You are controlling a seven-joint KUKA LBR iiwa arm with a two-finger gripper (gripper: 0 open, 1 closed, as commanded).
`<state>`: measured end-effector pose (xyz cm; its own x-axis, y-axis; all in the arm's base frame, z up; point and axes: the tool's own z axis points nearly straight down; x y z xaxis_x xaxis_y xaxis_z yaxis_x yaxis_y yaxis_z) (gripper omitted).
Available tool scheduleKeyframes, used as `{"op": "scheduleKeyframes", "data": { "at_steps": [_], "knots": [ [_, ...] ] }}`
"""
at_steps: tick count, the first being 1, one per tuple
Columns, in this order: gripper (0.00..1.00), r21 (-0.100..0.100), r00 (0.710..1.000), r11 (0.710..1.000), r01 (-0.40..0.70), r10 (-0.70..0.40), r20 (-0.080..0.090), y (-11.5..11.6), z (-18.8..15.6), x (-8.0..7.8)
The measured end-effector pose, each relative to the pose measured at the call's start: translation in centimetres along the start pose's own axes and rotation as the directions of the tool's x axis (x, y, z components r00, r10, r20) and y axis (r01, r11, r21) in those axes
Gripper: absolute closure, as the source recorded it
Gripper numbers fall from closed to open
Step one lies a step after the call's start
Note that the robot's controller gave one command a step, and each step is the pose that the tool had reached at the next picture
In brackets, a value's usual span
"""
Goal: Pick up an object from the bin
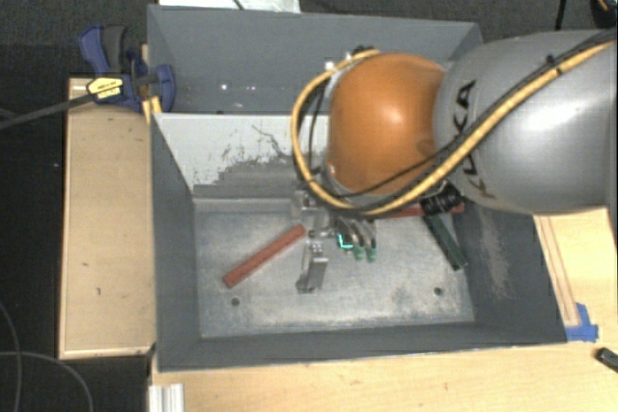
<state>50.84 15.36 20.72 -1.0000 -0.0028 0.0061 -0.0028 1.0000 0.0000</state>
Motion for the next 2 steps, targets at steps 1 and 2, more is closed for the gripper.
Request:
{"op": "scheduleKeyframes", "data": {
  "at_steps": [1,2],
  "knots": [
    [0.0,0.002,0.921,0.921,0.389,-0.389,0.006,1.6,13.9,-6.2],
    [0.0,0.003,0.903,0.903,0.43,-0.43,0.013,2.1,10.4,-6.5]
  ]
}}
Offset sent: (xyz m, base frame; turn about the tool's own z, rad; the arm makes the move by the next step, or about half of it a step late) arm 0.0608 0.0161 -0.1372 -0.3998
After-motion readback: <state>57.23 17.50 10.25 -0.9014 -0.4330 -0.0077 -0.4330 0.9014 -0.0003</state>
